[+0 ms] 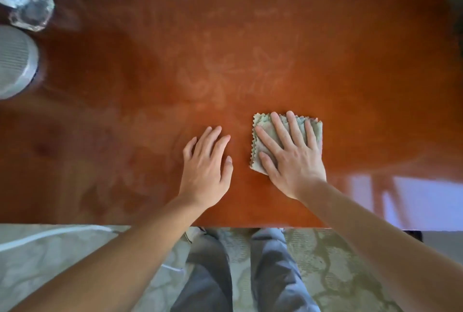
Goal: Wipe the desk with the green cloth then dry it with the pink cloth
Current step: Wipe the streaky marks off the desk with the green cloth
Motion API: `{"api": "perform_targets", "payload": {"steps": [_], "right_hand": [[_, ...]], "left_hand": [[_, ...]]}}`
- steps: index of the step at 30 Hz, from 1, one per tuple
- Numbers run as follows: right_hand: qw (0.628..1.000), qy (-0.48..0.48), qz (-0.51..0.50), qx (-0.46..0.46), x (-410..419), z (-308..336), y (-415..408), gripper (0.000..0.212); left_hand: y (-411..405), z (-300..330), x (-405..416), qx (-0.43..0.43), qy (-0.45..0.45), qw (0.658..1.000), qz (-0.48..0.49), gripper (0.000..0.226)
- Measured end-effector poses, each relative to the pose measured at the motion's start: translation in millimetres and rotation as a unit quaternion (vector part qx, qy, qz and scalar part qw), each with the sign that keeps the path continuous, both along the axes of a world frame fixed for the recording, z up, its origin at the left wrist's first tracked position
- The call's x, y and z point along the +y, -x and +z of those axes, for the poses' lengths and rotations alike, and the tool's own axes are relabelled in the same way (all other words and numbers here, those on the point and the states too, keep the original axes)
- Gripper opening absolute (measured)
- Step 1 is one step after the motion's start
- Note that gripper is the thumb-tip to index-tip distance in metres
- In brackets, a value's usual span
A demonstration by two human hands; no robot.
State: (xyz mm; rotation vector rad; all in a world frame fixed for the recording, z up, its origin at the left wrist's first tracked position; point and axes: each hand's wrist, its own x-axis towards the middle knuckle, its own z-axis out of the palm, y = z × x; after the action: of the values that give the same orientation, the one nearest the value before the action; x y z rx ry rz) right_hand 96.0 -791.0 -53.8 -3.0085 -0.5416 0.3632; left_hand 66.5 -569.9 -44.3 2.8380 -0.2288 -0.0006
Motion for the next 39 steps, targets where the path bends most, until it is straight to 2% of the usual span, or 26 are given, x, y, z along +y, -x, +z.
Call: {"api": "perform_targets", "payload": {"steps": [6,14,22,27,31,34,39], "right_hand": [[0.998,-0.004,0.065,0.013,106,5,30,0.06],[0.992,-0.013,0.126,0.006,263,4,64,0.061],[0.981,-0.035,0.19,0.029,417,2,90,0.06],[0.979,-0.018,0.198,0.035,411,-2,82,0.061],[0.992,0.004,0.126,0.017,379,-2,49,0.061],[0.993,0.015,0.117,0.009,366,-3,38,0.061],[0.995,0.01,0.098,0.02,370,0,13,0.061]], "left_hand": [[49,0,106,-0.01,-0.005,0.995,0.099,0.041],[87,-1,233,-0.013,0.007,0.987,0.162,0.042],[131,9,340,0.054,-0.004,0.973,0.223,0.041],[122,22,344,0.086,0.007,0.975,0.205,0.041],[92,30,324,0.079,0.017,0.987,0.14,0.04],[74,31,318,0.076,0.018,0.99,0.114,0.041],[62,18,338,0.116,-0.017,0.975,0.188,0.052]]}}
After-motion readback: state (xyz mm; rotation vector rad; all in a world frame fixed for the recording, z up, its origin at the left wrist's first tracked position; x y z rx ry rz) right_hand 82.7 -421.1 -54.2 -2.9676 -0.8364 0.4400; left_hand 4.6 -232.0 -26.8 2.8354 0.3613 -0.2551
